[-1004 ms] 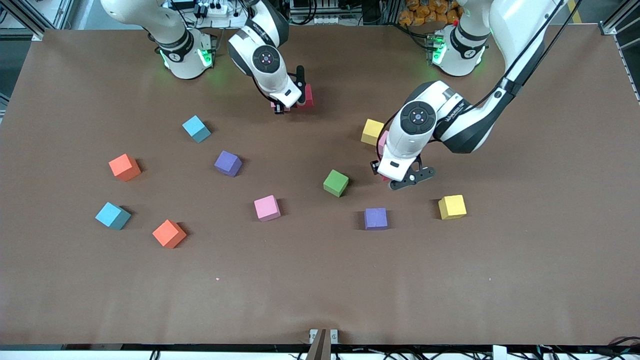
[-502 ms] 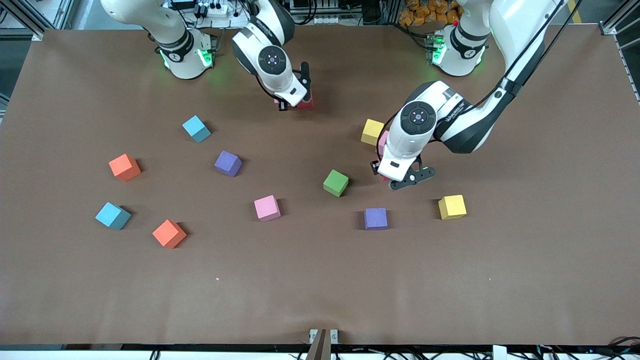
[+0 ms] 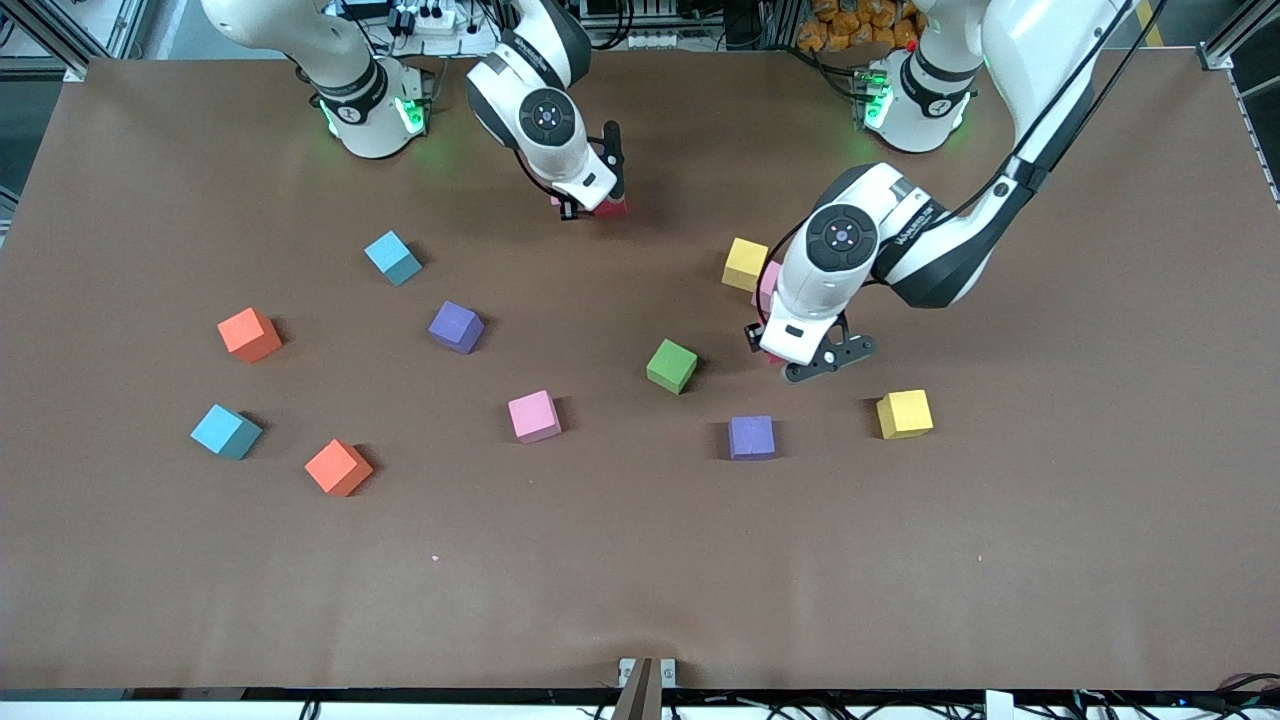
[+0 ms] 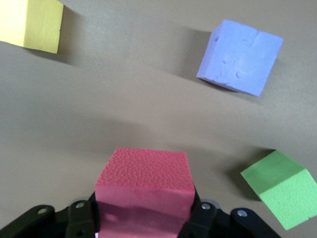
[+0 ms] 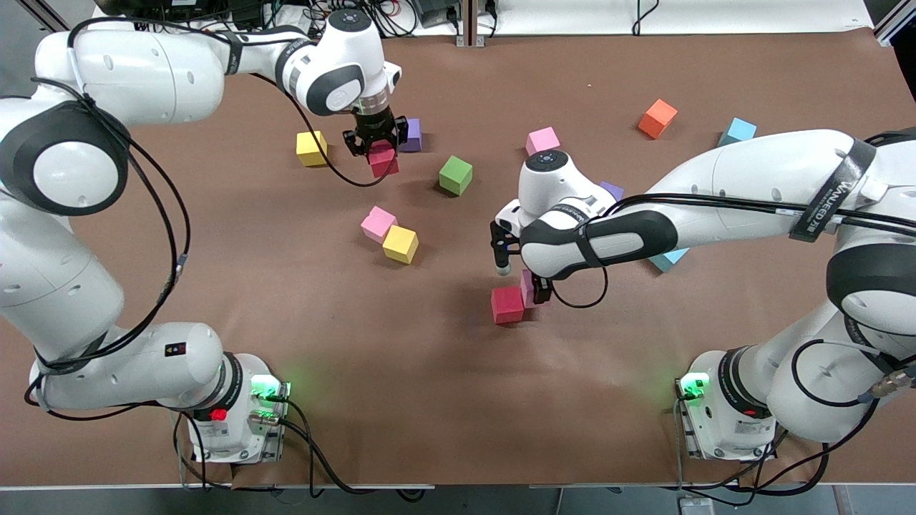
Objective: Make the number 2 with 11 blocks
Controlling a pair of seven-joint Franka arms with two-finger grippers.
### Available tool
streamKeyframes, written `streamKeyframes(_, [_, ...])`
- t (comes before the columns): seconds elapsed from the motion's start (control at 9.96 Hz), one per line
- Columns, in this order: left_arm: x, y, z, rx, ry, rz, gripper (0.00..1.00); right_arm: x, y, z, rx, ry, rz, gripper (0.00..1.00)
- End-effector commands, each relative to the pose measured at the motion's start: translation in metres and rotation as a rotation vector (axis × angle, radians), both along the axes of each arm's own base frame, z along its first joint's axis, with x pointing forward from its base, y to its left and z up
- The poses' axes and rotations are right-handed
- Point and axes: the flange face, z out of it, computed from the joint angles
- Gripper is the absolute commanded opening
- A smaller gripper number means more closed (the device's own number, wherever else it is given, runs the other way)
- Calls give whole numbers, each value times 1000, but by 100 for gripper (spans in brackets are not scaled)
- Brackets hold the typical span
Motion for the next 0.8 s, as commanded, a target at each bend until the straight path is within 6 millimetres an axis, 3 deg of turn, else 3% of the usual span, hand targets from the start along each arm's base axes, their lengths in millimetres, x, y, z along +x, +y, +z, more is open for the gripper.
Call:
streamKeyframes(0.0, [9,32,14,18,33,80,0,-3,-1,3,21,8,4,50])
streamKeyframes(0.2, [27,61,29,12,51,151,0,-7,2,5,39,-17,13,53])
streamKeyframes(0.3, [30,66,27,8,55,168,0,-12,1,5,47,-32,20,54])
streamKeyframes(0.4, [35,74,28,8,54,177,0,-28,11,14,62,-51,50,54])
streamKeyframes(0.5, [35,75,29,7,52,181,0,-30,4,11,72,-73,42,54])
streamKeyframes(0.7, [28,59,32,-17,65,172,0,-31,-1,9,82,-90,39,56])
